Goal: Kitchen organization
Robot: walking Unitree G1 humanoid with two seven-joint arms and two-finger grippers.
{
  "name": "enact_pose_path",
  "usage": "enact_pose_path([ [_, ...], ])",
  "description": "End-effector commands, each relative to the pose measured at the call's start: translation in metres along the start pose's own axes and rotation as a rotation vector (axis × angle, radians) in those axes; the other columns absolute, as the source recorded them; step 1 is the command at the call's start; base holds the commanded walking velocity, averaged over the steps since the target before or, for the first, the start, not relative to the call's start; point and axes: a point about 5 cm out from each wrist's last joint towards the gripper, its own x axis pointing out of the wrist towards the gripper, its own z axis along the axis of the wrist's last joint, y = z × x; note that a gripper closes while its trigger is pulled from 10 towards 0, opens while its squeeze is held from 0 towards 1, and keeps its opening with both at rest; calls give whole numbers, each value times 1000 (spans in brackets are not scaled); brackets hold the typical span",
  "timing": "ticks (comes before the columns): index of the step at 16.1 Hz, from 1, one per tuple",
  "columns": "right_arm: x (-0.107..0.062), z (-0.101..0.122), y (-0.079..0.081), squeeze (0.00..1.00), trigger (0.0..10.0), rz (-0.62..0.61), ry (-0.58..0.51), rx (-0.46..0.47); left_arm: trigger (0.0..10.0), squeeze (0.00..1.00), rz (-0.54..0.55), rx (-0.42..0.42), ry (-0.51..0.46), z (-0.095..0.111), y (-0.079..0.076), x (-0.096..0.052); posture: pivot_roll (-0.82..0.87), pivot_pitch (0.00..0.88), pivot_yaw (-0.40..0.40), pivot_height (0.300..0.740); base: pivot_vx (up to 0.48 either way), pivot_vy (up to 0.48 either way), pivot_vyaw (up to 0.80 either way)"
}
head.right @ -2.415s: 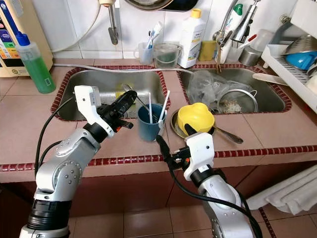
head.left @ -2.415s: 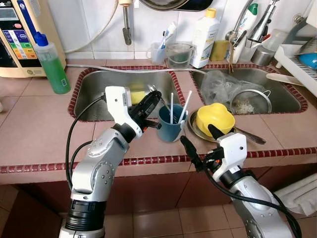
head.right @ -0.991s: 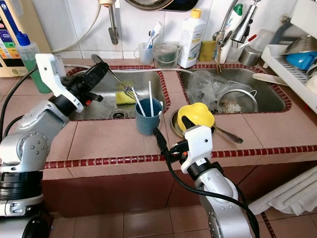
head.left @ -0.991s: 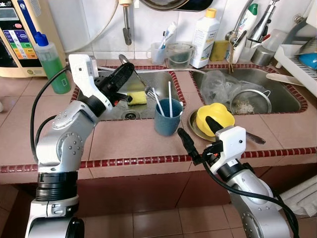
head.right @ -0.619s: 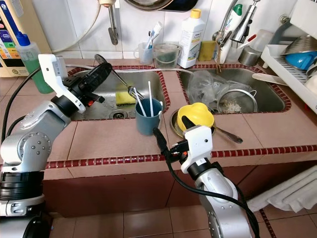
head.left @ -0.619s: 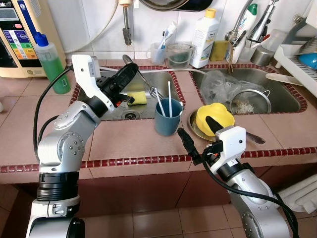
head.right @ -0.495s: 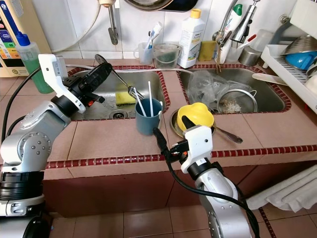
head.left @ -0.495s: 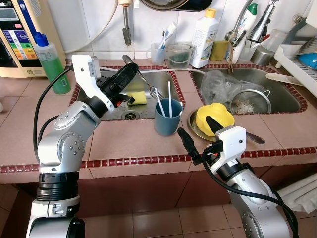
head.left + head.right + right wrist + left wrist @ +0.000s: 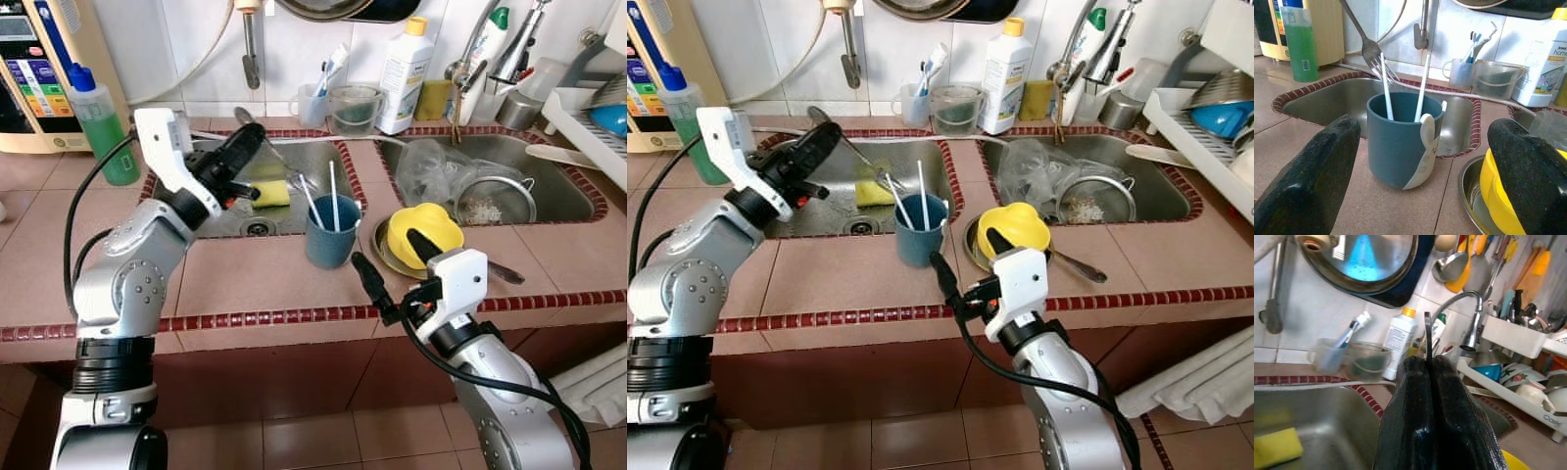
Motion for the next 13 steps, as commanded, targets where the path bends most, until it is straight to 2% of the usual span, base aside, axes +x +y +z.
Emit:
enact_pose_path([
  [1,1,1,-2,0,10000,4,-7,-1,10000,0,0,19,-29,10,-2,5,-86,13,36,740,0,0,0],
  [4,1,1,-1,0,10000,4,-12,0,10000,0,42,10,-55,13,4,6,-87,9,37,740,0,0,0],
  [7,3,3,-2,0,10000,0,-21,-1,10000,0,119,64,-48,10,10,7,-86,8,37,740,0,0,0],
  [9,3,2,-3,0,10000,-12,-25,0,10000,0,200,126,2,-4,16,4,-84,4,36,740,0,0,0],
  [13,3,2,-3,0,10000,-2,-22,9,10000,0,307,199,64,-25,27,-2,-85,0,28,740,0,0,0],
])
